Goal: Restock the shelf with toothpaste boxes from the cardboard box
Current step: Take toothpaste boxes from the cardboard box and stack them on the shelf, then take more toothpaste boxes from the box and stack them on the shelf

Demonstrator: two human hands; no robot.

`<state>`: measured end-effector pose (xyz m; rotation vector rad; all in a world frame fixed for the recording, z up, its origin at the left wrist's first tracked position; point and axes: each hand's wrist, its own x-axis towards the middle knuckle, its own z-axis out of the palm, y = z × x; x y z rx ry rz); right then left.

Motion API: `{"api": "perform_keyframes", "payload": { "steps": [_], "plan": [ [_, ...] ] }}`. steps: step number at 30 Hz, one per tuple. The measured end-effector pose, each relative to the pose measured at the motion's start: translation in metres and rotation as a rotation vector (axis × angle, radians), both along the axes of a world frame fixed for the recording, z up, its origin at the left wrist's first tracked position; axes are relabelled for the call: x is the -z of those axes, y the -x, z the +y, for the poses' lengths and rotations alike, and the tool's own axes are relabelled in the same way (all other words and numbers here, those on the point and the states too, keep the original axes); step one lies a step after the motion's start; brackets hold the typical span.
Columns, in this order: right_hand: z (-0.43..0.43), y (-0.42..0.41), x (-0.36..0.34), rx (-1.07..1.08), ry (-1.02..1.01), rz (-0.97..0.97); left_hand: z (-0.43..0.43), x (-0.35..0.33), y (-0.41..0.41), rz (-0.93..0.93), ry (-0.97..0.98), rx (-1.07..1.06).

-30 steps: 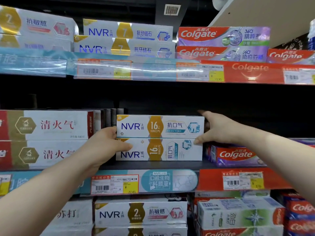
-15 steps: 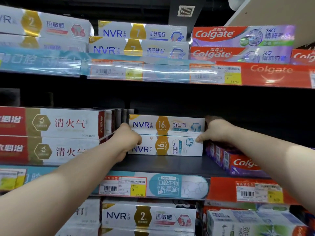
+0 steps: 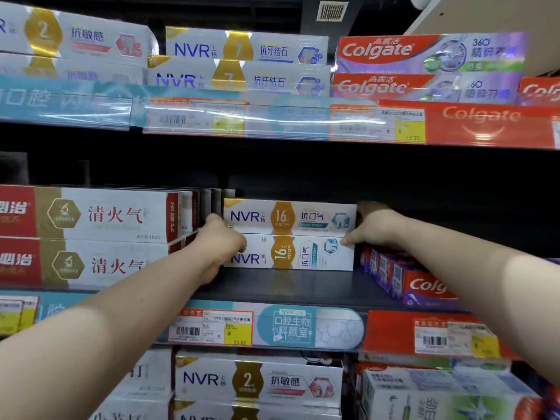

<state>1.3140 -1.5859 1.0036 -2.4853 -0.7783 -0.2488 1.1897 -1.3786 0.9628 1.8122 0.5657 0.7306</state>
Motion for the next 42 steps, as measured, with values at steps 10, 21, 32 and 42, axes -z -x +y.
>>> {"api": "perform_keyframes", "payload": {
  "steps": [10, 21, 32, 42],
  "plan": [
    [-0.017, 0.012, -0.007, 0.046, 0.021, -0.101, -0.019, -0.008, 0.020, -0.044, -0.121, -0.002],
    [-0.015, 0.093, 0.004, -0.351, -0.062, -0.424, -0.061, 0.007, 0.098, -0.145, -0.307, -0.083],
    [0.062, 0.226, 0.066, -0.734, 0.009, -0.239, 0.006, 0.082, 0.270, 0.234, -0.374, -0.272],
    [0.231, 0.418, 0.161, -0.944, 0.190, 0.055, 0.120, 0.171, 0.533, 0.695, -0.298, -0.504]
  ]
}}
